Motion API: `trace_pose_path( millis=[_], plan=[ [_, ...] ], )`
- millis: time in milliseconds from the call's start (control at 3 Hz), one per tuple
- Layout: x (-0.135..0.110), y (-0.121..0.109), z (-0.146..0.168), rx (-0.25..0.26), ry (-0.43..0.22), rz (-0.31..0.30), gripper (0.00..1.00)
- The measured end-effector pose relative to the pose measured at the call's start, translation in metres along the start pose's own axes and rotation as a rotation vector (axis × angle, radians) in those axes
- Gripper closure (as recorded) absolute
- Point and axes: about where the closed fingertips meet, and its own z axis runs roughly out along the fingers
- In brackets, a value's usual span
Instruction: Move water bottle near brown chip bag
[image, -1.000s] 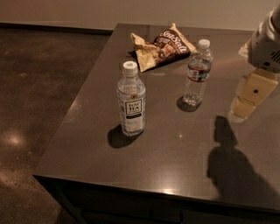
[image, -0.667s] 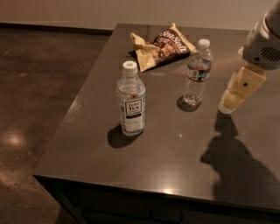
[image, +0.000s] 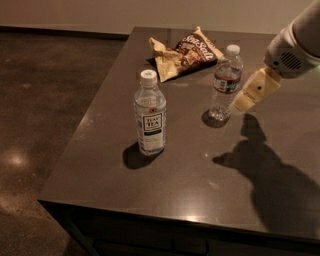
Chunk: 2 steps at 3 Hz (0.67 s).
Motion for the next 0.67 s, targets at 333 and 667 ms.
trace_pose_path(
  millis=[333, 667],
  plan=[
    [-0.017, -0.003, 0.015, -0.006, -0.072, 0.020, 0.00],
    [-0.029, -0.005, 0.031, -0.030, -0.124, 0.028, 0.00]
  ],
)
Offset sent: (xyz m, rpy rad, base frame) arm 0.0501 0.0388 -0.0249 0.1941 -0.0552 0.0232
